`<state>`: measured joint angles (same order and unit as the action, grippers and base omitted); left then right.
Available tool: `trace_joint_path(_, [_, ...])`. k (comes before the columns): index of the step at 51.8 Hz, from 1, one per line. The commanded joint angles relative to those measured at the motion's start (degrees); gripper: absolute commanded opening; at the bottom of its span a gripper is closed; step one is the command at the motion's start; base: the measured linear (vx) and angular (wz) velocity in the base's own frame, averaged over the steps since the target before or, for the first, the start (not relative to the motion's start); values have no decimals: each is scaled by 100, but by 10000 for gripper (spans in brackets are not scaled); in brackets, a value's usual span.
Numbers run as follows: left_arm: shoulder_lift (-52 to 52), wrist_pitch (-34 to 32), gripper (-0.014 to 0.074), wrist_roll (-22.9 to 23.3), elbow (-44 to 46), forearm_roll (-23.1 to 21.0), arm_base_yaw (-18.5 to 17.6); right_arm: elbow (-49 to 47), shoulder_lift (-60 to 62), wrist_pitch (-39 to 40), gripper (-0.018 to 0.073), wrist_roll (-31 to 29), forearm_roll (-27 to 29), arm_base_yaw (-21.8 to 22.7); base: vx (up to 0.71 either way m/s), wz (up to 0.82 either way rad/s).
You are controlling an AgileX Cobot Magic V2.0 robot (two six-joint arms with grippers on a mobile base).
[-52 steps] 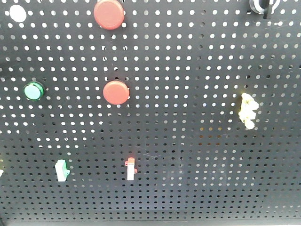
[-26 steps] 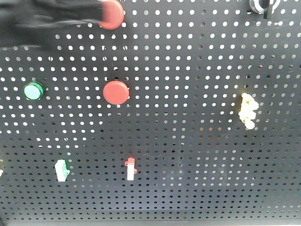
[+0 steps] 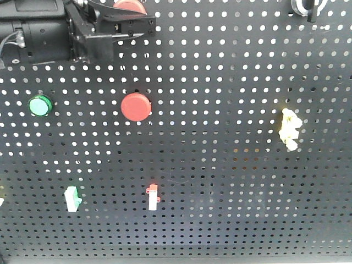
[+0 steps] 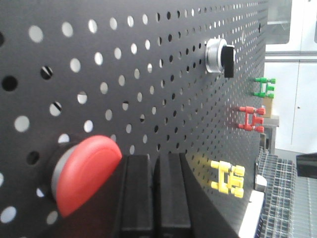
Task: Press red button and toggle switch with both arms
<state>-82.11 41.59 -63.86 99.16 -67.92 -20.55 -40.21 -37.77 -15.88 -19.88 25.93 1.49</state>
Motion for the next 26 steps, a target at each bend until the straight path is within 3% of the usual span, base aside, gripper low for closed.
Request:
trace_joint_path(1, [89, -981, 1, 33, 190, -156, 51, -203, -23, 482, -3, -57, 62, 37, 0, 0])
trace_joint_path(9, [82, -1151, 1, 88, 190, 186, 51, -203, -23, 477, -3, -64, 62, 37, 0, 0])
trace_joint_path(16, [96, -1208, 1, 336, 190, 234, 51, -203, -23, 477, -3, -64, 62, 37, 0, 0])
trace_joint_path(26, [339, -180, 1, 330, 190, 234, 51, -203, -23, 433, -3, -64, 67, 37, 0, 0])
